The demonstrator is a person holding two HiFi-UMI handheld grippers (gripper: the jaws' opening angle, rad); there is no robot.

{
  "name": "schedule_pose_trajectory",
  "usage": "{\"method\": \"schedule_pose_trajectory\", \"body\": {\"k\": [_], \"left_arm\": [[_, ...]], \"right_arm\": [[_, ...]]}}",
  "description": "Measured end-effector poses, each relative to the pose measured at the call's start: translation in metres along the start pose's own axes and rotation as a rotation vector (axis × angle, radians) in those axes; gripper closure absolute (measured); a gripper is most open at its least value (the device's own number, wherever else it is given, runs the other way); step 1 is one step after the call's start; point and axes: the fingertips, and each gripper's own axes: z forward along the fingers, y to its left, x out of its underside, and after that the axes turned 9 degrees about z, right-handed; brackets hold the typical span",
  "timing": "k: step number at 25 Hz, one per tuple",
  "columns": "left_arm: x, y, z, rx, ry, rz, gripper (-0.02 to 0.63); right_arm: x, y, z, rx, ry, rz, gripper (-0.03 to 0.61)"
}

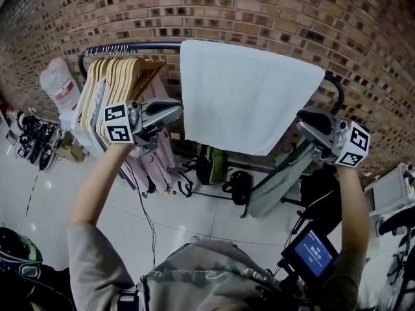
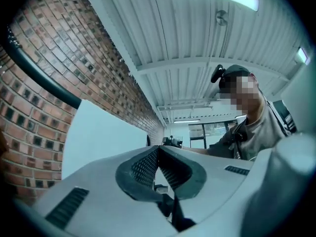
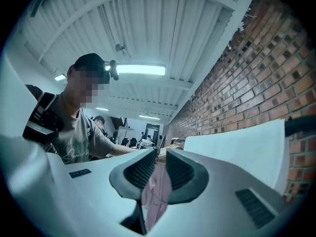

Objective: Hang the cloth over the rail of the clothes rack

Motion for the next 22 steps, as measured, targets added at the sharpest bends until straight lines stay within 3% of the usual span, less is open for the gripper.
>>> {"method": "schedule_pose_trajectory", "body": {"k": [2,7,11,15,22], "left_arm": [[0.004,-0.022,0.008,0.028,-0.008,-0.007,0.607],[0.020,-0.057,0.023,0.065,0.039,0.024,0.607],[0.028,-0.088,0.027,0.136,0.029,-0.011,0.607],[0.050,-0.119,0.030,0.240,0.065,-0.004,0.607],[0.056,-0.178,0.045,0.219,0.034,-0.027,0.607]], "right_arm": [[0.009,0.015,0.006,0.001,-0.039,0.012,0.572],[0.032,0.036,0.027,0.022,-0.020,-0.011,0.572],[0.055,0.059,0.040,0.054,0.038,-0.008,0.572],[0.069,0.089,0.049,0.073,0.017,0.019,0.572],[0.081,0.147,0.050,0.005,-0.036,0.045,0.572]]}}
